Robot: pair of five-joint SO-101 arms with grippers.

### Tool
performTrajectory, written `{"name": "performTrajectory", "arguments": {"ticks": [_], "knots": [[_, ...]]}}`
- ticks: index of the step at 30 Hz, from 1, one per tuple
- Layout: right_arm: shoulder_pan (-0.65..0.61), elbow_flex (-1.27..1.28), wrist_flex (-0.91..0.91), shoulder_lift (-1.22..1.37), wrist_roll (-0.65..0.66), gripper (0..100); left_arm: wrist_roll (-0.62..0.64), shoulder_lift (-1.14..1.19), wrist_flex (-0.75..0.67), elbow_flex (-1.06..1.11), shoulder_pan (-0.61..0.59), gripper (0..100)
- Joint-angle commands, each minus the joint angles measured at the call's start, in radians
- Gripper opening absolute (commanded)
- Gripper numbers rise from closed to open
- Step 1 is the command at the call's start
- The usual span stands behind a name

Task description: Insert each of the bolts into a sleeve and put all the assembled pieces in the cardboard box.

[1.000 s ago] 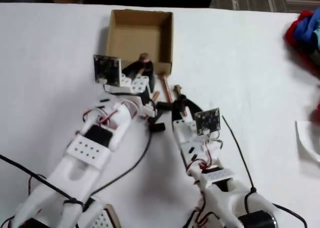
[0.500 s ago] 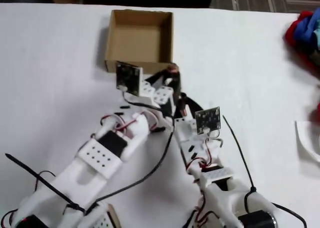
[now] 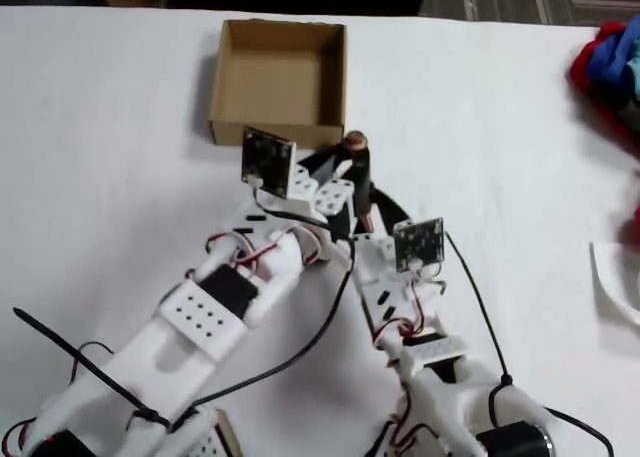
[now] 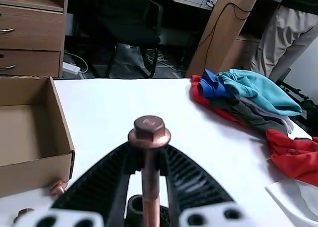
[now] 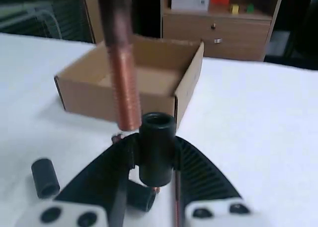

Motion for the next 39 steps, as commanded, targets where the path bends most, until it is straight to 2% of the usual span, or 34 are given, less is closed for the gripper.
{"name": "performTrajectory", "arguments": {"ticks": [1,15,22,31,34,39], "knots": [[0.005,0.021,-0.133,-0.002,-0.002,1.9,-0.017,-0.029,-0.031,-0.07,-0.009,3],[-0.01,0.023,-0.108,0.001,0.0,1.9,-0.02,-0.023,-0.072,-0.116,-0.011,3],[-0.019,0.023,-0.107,0.001,0.0,1.9,-0.189,0.141,-0.08,-0.145,-0.011,3],[-0.016,0.023,-0.107,0.001,0.0,1.9,-0.204,0.239,-0.071,-0.196,-0.011,3],[-0.016,0.023,-0.107,0.001,0.0,1.9,-0.204,0.235,-0.028,-0.166,-0.011,3],[-0.016,0.023,-0.107,0.001,0.0,1.9,-0.212,0.204,0.138,-0.15,-0.011,3]]}}
